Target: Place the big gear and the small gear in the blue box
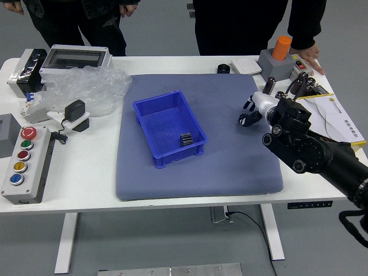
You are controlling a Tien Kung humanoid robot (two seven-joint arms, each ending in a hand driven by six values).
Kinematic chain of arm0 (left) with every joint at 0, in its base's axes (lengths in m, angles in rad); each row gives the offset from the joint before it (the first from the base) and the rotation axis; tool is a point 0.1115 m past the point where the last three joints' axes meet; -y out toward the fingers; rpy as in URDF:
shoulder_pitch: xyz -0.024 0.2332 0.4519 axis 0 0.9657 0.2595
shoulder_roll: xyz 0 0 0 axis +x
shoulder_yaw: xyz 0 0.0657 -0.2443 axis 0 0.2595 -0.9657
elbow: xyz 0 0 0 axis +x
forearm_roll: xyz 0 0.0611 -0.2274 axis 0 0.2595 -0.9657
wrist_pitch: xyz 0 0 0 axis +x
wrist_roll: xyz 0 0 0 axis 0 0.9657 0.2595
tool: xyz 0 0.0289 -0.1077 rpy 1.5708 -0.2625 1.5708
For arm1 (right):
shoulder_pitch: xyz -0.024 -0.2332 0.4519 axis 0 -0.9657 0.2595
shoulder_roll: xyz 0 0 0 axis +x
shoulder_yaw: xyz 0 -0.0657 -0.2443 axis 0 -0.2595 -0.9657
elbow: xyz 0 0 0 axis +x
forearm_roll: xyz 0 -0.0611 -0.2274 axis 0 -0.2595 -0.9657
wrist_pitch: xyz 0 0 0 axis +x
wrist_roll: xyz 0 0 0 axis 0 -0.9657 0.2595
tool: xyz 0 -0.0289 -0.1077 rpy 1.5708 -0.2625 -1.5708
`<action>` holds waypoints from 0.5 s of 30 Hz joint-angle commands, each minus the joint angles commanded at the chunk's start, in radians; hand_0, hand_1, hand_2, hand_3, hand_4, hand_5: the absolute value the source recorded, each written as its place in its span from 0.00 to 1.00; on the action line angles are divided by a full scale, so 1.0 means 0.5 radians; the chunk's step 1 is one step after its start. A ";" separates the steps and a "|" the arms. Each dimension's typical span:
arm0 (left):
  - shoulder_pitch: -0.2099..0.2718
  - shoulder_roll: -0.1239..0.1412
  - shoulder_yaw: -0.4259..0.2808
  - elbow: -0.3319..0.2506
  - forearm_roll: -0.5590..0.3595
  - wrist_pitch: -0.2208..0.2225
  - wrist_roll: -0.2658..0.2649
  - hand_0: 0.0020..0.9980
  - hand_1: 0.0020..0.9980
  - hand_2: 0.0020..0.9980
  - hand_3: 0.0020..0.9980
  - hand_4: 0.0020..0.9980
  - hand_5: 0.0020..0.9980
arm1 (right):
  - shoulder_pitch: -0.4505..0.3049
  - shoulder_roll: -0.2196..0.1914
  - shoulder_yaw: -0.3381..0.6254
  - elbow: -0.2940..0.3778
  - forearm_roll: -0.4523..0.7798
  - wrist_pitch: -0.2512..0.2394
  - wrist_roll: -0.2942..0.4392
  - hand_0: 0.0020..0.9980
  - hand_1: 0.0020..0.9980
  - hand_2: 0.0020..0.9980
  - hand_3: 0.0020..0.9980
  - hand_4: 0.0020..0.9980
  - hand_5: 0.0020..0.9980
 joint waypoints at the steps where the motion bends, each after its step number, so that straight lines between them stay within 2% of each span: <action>1: 0.000 0.000 0.000 0.000 0.001 0.000 0.000 0.81 0.79 0.81 0.83 0.63 0.28 | -0.001 0.003 -0.001 -0.002 0.000 -0.004 0.000 0.66 0.58 0.65 0.65 0.74 0.19; 11: 0.003 0.000 -0.002 0.000 0.009 -0.001 0.000 0.81 0.79 0.80 0.83 0.63 0.27 | -0.013 0.036 -0.015 -0.020 -0.007 -0.056 0.007 0.65 0.55 0.62 0.63 0.73 0.20; 12: 0.004 0.000 -0.002 0.000 0.010 -0.001 0.000 0.81 0.79 0.80 0.83 0.63 0.28 | -0.015 0.039 -0.017 -0.021 -0.008 -0.061 0.007 0.66 0.53 0.57 0.61 0.74 0.20; 15: 0.004 -0.002 -0.004 0.000 0.013 -0.002 0.000 0.81 0.79 0.80 0.83 0.63 0.28 | -0.022 0.050 -0.024 -0.025 -0.010 -0.076 0.009 0.66 0.53 0.57 0.61 0.74 0.20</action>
